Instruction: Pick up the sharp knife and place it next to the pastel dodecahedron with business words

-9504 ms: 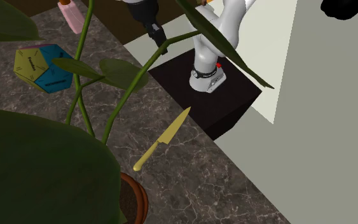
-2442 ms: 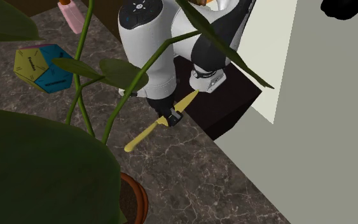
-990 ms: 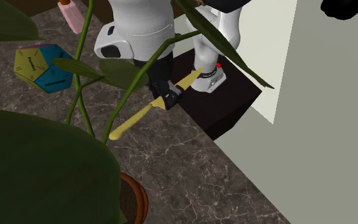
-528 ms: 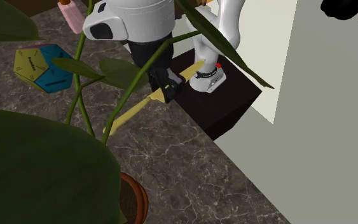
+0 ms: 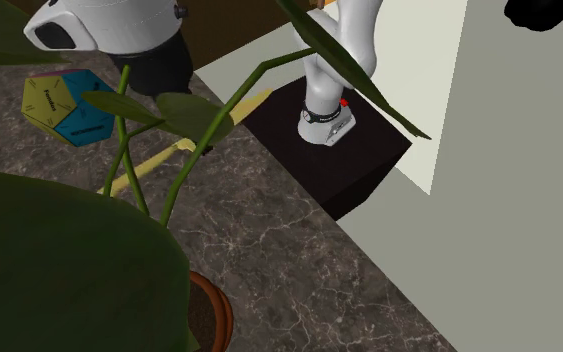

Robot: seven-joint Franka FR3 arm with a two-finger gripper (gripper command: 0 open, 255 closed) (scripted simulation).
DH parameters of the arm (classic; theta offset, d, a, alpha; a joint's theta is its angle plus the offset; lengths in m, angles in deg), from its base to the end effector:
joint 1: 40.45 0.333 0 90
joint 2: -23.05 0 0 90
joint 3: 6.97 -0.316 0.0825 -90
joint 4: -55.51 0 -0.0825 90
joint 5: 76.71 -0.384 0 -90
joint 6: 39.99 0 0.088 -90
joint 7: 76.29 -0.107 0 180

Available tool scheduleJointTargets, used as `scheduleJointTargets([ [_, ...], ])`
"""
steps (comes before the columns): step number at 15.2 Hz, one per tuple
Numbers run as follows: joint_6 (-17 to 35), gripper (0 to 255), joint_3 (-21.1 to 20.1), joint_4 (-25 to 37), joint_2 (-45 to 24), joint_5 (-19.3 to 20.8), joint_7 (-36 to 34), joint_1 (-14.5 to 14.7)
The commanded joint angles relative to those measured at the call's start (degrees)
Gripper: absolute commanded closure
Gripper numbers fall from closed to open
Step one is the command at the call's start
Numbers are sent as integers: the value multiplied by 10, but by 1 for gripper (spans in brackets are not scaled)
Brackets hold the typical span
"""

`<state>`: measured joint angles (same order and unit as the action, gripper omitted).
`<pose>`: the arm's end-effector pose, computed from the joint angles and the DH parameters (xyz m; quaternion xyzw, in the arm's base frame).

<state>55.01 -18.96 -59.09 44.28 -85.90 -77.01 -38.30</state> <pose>0.4234 0.1381 0.6088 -0.9936 -0.1042 -0.0055 0.0433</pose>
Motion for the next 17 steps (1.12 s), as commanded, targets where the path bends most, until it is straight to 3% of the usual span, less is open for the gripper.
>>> scheduleJointTargets([
  [1,0,255,11,27,-30,9,18,-9],
  [10,-15,255,57,179,-176,38,92,-46],
  [17,-57,255,82,358,-317,49,141,-73],
])
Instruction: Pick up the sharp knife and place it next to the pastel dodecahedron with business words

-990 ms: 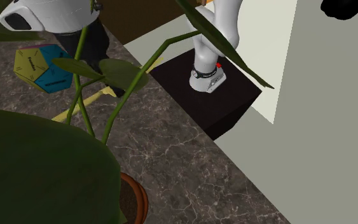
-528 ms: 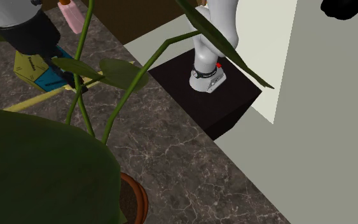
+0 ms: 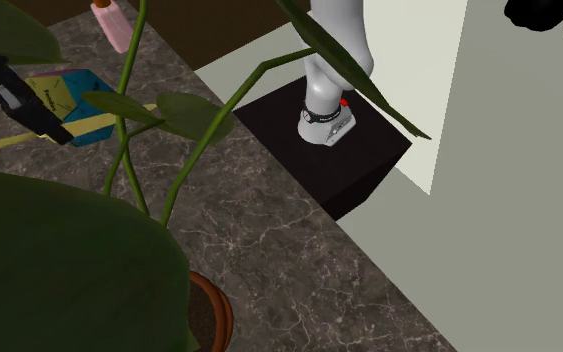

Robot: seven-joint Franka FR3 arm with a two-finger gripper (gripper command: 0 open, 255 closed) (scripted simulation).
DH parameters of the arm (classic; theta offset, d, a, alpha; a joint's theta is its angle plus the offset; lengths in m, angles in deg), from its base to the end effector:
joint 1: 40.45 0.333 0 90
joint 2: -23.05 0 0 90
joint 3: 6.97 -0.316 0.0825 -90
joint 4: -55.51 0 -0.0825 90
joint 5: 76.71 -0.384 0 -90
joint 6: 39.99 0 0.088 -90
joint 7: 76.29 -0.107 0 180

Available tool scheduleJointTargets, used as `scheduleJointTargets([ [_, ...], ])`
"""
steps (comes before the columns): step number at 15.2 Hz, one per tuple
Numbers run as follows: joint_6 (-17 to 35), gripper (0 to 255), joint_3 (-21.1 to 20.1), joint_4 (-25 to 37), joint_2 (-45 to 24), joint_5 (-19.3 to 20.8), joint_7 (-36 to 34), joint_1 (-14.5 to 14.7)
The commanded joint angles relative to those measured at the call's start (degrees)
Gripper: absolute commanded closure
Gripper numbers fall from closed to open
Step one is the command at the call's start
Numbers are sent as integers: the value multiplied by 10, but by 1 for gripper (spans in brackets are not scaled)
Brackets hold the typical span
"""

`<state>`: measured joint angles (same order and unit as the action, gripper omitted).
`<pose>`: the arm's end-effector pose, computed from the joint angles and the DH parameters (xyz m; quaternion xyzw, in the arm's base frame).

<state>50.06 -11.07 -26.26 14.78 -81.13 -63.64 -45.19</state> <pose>0.5991 -0.0017 0.6097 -0.9936 -0.1041 -0.0053 0.0434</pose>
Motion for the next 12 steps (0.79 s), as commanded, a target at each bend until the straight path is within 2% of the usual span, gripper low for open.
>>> scheduleJointTargets([
  [1,-17,255,6,62,-46,2,13,-8],
  [4,-56,255,13,179,-126,4,31,-19],
  [7,-114,255,18,335,-225,6,43,-30],
  [12,-52,255,18,237,-190,5,48,-31],
])
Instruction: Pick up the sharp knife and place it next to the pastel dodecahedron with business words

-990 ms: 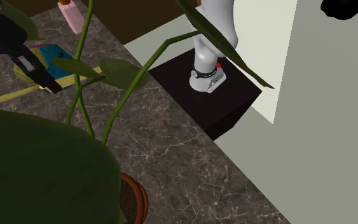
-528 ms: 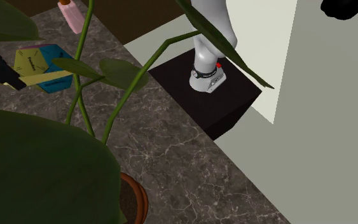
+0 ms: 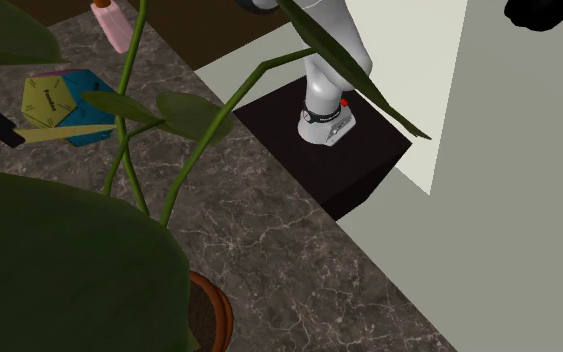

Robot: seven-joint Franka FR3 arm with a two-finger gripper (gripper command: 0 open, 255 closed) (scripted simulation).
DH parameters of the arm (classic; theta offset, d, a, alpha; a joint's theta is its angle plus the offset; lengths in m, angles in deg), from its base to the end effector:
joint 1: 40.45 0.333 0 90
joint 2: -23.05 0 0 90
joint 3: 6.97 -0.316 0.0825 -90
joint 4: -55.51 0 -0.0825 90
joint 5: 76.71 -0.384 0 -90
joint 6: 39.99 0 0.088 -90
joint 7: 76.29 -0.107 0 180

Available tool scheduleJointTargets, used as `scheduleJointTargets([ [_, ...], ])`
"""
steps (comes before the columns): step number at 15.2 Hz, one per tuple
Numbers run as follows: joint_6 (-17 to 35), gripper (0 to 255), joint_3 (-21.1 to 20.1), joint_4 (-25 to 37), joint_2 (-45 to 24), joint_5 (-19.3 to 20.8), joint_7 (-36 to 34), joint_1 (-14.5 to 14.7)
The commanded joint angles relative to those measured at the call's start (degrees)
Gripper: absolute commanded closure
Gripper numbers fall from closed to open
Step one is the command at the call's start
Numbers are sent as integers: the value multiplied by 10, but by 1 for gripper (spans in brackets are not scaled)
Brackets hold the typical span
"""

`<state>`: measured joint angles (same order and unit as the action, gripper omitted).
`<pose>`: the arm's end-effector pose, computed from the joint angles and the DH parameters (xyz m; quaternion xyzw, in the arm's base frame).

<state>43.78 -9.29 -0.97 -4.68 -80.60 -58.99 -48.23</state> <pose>0.6778 -0.0649 0.5881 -0.9936 -0.1043 -0.0051 0.0430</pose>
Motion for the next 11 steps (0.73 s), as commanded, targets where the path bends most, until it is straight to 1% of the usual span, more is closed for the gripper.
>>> scheduleJointTargets([
  [1,22,255,0,-31,10,0,2,-1],
  [6,71,255,1,-99,28,-1,6,-1],
  [11,115,255,1,-153,38,-2,9,-1],
])
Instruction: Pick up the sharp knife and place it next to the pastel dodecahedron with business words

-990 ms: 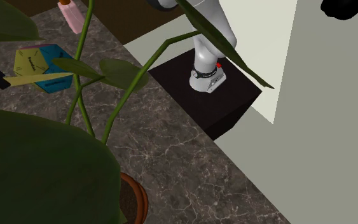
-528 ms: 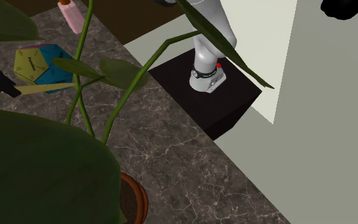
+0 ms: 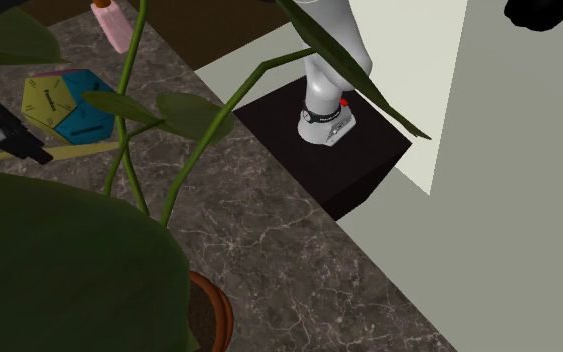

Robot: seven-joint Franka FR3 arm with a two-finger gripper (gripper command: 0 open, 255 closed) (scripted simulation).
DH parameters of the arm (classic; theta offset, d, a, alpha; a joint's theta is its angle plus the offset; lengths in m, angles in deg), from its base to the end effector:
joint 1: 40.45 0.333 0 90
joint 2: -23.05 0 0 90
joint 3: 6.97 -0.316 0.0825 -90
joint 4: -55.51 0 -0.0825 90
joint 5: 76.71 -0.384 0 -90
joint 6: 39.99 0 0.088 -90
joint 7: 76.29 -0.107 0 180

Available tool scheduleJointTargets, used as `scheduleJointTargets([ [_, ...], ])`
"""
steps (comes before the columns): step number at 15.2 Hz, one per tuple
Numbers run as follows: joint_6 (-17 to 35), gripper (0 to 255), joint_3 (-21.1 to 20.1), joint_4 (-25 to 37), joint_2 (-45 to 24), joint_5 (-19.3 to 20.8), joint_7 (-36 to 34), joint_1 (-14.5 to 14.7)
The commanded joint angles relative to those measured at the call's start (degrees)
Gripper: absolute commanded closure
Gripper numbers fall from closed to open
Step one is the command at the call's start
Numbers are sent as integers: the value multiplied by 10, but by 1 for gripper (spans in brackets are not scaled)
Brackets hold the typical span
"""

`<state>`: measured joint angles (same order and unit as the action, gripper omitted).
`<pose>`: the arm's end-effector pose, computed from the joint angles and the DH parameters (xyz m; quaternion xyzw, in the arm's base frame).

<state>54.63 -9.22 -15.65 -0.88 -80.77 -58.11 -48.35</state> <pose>0.6773 -0.0654 0.5293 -0.9936 -0.1044 -0.0051 0.0431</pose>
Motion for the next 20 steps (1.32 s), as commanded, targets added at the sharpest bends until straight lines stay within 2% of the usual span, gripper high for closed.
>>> scheduleJointTargets([
  [1,15,255,0,-16,1,0,1,0],
  [20,158,255,0,-153,-5,-2,12,0],
])
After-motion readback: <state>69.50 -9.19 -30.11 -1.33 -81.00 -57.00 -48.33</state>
